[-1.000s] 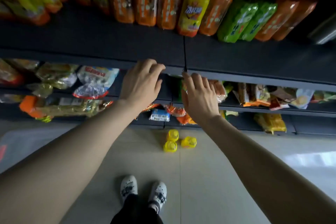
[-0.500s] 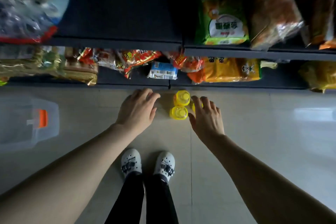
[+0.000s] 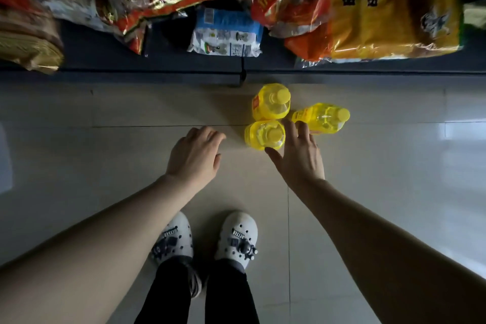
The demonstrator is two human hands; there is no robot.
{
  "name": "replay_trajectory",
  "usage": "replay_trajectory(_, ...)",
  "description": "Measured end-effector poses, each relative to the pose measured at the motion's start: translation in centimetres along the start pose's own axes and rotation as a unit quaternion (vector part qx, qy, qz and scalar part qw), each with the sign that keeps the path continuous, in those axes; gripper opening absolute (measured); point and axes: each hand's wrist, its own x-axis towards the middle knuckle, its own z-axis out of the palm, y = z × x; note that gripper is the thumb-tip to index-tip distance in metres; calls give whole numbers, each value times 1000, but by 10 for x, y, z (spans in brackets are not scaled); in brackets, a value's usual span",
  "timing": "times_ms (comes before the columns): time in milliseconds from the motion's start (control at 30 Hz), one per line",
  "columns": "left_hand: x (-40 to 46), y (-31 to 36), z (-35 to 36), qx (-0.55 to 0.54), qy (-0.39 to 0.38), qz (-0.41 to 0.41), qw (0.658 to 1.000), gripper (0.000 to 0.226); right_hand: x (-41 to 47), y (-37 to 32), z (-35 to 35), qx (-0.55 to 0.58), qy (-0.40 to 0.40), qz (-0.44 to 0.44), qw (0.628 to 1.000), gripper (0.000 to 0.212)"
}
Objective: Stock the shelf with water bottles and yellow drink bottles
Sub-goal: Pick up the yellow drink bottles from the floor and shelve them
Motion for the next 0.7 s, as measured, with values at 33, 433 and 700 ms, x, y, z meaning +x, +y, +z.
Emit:
replay_trajectory(33,6,-3,10,3,-2,0,1000,38,5,4,9,19,4,6,1000,70)
replay_trajectory(433,65,-33,40,12,4,15,1000,42,21,6,59,217,61,64,972,52)
replay_trajectory(700,28,-19,-15,-35,-214,-47,975,88,-2,-16,-24,230,47,73,969,43)
